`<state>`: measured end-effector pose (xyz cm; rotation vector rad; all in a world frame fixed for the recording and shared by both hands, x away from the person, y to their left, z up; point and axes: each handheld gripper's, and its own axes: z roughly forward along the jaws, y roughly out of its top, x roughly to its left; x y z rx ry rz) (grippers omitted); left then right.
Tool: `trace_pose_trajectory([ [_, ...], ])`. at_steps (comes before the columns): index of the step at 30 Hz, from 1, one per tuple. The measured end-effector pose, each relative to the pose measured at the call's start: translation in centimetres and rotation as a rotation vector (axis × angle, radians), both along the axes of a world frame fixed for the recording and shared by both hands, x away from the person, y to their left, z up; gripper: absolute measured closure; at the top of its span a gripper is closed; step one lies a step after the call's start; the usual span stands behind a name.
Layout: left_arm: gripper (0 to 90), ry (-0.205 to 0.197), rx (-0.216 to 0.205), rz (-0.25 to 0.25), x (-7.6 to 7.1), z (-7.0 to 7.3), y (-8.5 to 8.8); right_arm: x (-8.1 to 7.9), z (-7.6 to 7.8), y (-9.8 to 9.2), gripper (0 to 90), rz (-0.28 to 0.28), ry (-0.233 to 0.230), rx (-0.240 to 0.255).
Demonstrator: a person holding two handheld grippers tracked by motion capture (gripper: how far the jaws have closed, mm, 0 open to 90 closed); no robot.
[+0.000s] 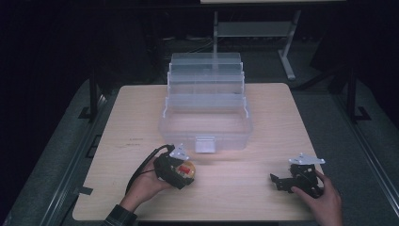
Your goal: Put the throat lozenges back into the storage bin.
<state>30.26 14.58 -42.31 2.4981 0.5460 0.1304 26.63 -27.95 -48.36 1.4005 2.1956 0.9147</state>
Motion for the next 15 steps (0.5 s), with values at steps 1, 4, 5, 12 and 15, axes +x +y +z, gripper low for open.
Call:
trace_pose_trajectory([
  [1,19.5,0.000,-0.003,0.002,0.0,0.1,0.1,0.0,0.0,0.0,0.0,0.000,0.000,0.000],
  [4,19.5,-0.007,-0.004,0.007,0.2,0.5,0.2,0.0,0.0,0.0,0.0,0.000,0.000,-0.001],
  [5,19.5,-0.007,-0.005,0.009,0.2,0.6,0.3,0.0,0.0,0.0,0.0,0.001,0.000,-0.001],
  [12,19.5,-0.012,-0.014,0.018,0.4,1.0,0.4,0.0,0.0,0.0,0.0,0.000,0.000,0.000],
  [15,19.6,-0.012,-0.019,0.022,0.5,1.3,0.4,0.0,0.0,0.0,0.0,0.000,0.000,0.000],
])
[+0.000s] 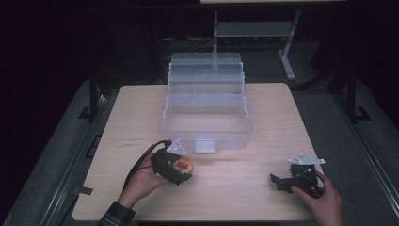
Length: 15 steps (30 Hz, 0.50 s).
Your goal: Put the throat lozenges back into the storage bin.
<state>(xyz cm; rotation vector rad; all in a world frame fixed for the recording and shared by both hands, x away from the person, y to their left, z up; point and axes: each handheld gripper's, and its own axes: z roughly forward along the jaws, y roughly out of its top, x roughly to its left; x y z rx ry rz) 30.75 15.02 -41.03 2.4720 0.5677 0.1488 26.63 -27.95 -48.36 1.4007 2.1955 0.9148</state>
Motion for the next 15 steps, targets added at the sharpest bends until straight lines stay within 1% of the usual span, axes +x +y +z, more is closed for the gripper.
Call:
trace_pose_trajectory([
  [1,19.5,-0.002,0.008,-0.006,0.07,0.12,0.05,0.00,0.00,0.00,0.0,0.000,0.000,0.000],
  [5,19.5,-0.008,0.009,-0.006,0.28,0.44,0.10,0.00,0.00,0.00,0.0,0.000,0.000,0.000],
  [15,19.5,-0.006,0.003,-0.001,0.60,1.02,0.23,0.00,0.00,0.00,0.0,0.001,0.000,0.000],
])
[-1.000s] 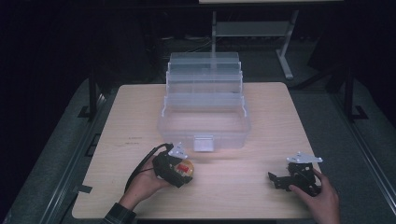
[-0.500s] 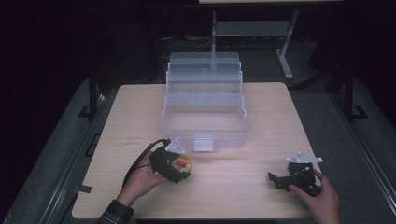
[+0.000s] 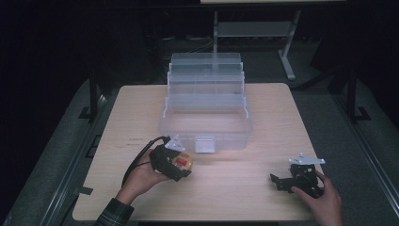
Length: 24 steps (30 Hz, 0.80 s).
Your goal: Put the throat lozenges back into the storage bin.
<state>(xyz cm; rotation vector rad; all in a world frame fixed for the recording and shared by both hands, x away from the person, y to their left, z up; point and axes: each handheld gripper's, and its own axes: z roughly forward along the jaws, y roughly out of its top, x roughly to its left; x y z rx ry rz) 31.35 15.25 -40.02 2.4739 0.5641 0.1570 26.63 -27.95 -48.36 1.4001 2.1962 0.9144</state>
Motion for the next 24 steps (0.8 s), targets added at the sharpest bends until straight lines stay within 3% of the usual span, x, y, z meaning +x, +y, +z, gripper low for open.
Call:
trace_pose_trajectory([
  [24,19.6,-0.013,0.006,-0.005,1.0,2.3,-0.1,0.0,0.0,0.0,0.0,0.000,0.000,0.000],
])
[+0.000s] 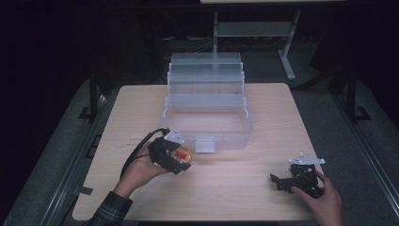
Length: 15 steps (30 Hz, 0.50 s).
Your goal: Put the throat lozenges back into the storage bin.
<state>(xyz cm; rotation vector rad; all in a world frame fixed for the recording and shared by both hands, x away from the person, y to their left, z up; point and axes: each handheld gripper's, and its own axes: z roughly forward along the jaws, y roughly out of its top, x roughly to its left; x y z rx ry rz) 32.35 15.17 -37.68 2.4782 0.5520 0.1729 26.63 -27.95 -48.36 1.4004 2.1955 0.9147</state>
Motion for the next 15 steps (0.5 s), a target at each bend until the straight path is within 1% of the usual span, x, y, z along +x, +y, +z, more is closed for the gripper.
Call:
trace_pose_trajectory([
  [3,19.6,-0.004,0.005,-0.003,0.2,0.3,0.0,0.0,0.0,0.0,0.0,0.000,0.000,0.000],
  [9,19.6,-0.007,0.000,-0.002,0.5,1.0,0.1,0.0,0.0,0.0,0.0,0.001,0.001,0.001],
  [15,19.6,-0.014,-0.006,0.001,1.1,1.7,0.2,0.0,0.0,0.0,0.0,0.001,0.002,0.002],
])
